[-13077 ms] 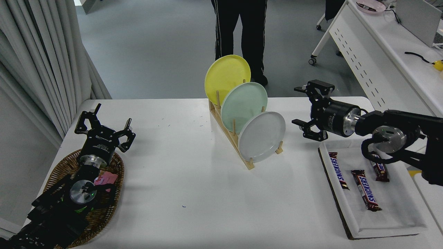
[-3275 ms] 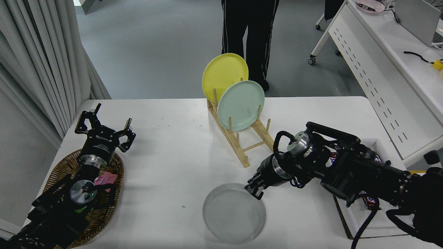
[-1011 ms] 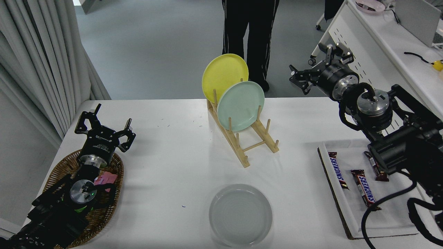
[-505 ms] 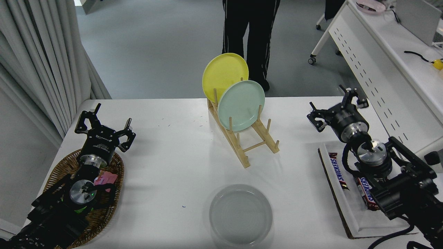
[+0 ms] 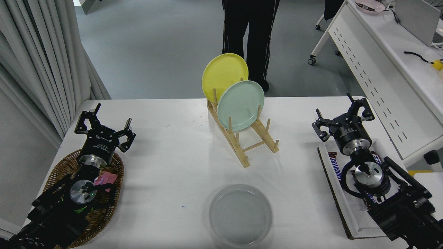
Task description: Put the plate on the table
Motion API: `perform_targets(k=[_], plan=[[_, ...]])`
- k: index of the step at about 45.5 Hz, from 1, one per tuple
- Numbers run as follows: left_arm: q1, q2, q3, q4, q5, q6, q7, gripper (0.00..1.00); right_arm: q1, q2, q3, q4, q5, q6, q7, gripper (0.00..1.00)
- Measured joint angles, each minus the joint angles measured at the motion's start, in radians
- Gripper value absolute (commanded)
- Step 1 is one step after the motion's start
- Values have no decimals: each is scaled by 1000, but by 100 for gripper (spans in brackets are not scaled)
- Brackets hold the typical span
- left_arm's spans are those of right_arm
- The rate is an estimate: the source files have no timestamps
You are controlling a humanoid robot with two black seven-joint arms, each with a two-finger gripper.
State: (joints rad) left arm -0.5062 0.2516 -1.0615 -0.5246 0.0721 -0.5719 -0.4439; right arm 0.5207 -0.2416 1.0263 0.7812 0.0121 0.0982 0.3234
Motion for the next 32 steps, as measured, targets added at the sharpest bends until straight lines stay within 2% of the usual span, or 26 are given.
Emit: perform_targets(k=[32], plan=[[0, 0, 0, 0, 0, 0, 0, 100, 26, 48, 5, -73, -7, 36, 11, 100]])
